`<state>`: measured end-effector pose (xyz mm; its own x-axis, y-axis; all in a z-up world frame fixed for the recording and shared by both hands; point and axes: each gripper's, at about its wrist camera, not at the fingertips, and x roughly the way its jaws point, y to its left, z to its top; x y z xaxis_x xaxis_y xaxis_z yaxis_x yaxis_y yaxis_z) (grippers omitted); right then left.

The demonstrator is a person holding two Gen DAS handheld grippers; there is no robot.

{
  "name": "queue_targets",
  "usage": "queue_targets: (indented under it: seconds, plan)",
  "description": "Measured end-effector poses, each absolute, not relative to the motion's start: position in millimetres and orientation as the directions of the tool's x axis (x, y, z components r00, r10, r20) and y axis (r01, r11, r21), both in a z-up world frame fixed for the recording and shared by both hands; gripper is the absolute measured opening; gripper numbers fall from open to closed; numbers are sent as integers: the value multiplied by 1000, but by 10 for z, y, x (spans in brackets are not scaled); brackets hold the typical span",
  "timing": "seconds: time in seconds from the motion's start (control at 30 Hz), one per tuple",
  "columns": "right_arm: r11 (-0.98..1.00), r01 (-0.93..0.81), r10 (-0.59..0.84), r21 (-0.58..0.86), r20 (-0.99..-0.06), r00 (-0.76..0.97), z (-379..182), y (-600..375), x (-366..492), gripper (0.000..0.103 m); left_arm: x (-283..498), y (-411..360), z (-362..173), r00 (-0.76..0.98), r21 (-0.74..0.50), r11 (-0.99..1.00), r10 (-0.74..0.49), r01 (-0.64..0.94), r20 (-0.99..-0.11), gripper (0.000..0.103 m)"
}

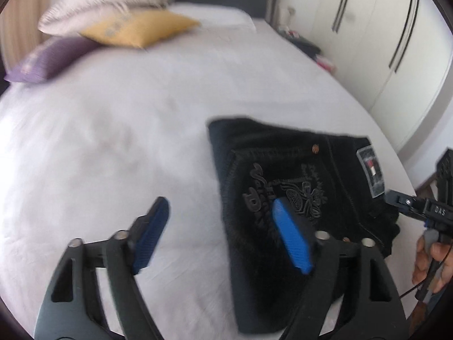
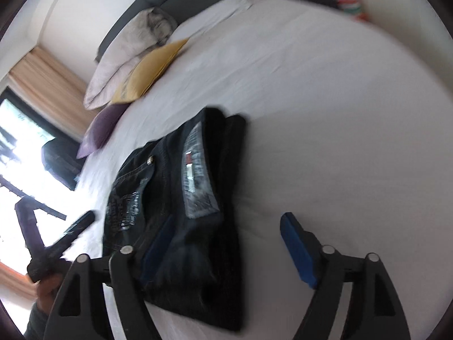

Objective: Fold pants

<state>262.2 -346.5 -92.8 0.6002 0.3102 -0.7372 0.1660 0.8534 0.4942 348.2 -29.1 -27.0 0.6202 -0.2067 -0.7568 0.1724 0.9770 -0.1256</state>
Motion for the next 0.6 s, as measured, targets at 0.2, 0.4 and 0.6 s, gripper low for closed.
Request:
queue_targets:
  seconds: [0.2,0.4,0.6]
  plan:
    - [921,188,87,342,-650,755,-152,-3408,1748,83,2366,-218,667,872,-17,990,-130,138,-472,103]
    - [977,164,-121,135,-282,952,944,-3019,750,103,1152,-357,1541,994,165,986,34,-17,-102,103]
    - [980,176,-174,98,-26,984,1847,-2796,8,103,464,-153,2168,996,55,995,83,-83,18,103]
